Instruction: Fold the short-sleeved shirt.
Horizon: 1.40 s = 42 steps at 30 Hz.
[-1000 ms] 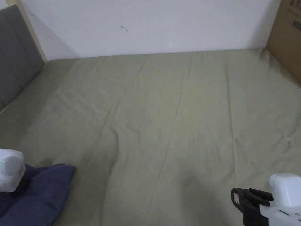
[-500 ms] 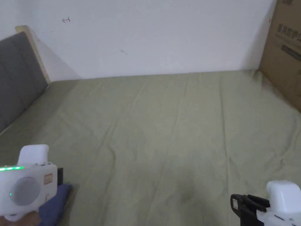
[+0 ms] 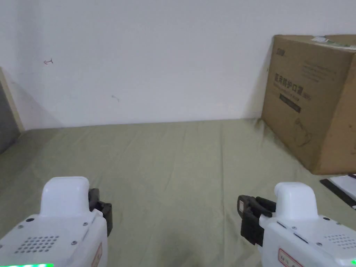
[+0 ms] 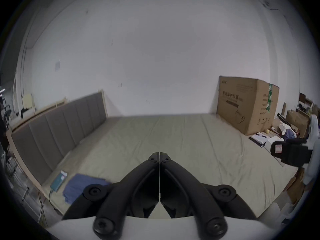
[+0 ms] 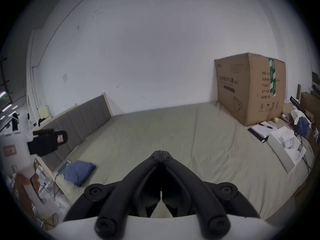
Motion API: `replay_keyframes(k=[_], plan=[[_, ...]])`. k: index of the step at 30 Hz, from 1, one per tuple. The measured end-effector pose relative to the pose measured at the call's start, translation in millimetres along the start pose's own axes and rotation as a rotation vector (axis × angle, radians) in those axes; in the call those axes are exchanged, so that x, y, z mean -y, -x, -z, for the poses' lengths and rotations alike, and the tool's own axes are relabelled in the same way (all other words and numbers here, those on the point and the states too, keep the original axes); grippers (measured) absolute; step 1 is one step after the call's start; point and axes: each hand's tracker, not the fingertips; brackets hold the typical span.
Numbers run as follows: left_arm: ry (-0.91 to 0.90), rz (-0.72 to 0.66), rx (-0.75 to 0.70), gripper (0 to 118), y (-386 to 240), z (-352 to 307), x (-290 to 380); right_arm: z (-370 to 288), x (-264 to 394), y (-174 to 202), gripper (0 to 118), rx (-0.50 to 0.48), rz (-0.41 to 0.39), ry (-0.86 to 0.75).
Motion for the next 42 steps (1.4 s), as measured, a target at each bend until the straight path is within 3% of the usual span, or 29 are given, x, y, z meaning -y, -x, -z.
replay_keyframes(k=[2, 4, 5, 6, 8, 9, 13, 16, 19, 22, 28, 31, 37, 42], plan=[[-0.055, 0.02, 0.003, 9, -6, -13, -6, -9, -10, 0, 0, 0.024, -0.017, -0.044], [-0.076, -0.013, 0.013, 60, -12, -26, -12, -18, -19, 0, 8, 0.04, -0.037, -0.072], [-0.085, -0.029, 0.024, 94, -11, -31, -15, -23, -23, -1, 18, 0.047, -0.043, -0.086], [-0.078, -0.038, 0.027, 118, -12, -37, -19, -28, -27, -1, 34, 0.052, -0.049, -0.091], [-0.113, -0.064, 0.03, 117, -13, -53, -23, -38, -31, -2, 62, 0.067, -0.071, -0.101], [-0.124, -0.074, 0.034, 117, -14, -58, -26, -43, -32, -2, 82, 0.072, -0.08, -0.108], [-0.137, -0.059, -0.015, 117, -19, -76, -37, -61, -32, -1, 116, 0.091, -0.104, -0.141], [-0.11, 0.008, -0.065, 117, -28, -83, -42, -70, -33, -2, 118, 0.08, -0.091, -0.162], [-0.064, 0.057, -0.01, 117, -35, -84, -39, -74, -34, -4, 118, 0.077, -0.072, -0.175], [-0.013, 0.033, 0.05, 117, -39, -87, -35, -74, -34, -5, 118, 0.088, -0.062, -0.167], [-0.002, 0.032, -0.004, 117, -49, -85, -23, -71, -29, -10, 118, 0.121, -0.042, -0.13], [0.035, -0.011, 0.072, 117, -43, -81, -20, -68, -28, -13, 118, 0.134, -0.036, -0.106], [-0.036, -0.085, -0.072, 117, -42, -83, -21, -66, -30, -17, 118, 0.14, -0.014, -0.095], [-0.038, -0.064, -0.066, 117, -43, -80, -23, -63, -29, -18, 118, 0.133, -0.008, -0.088]])
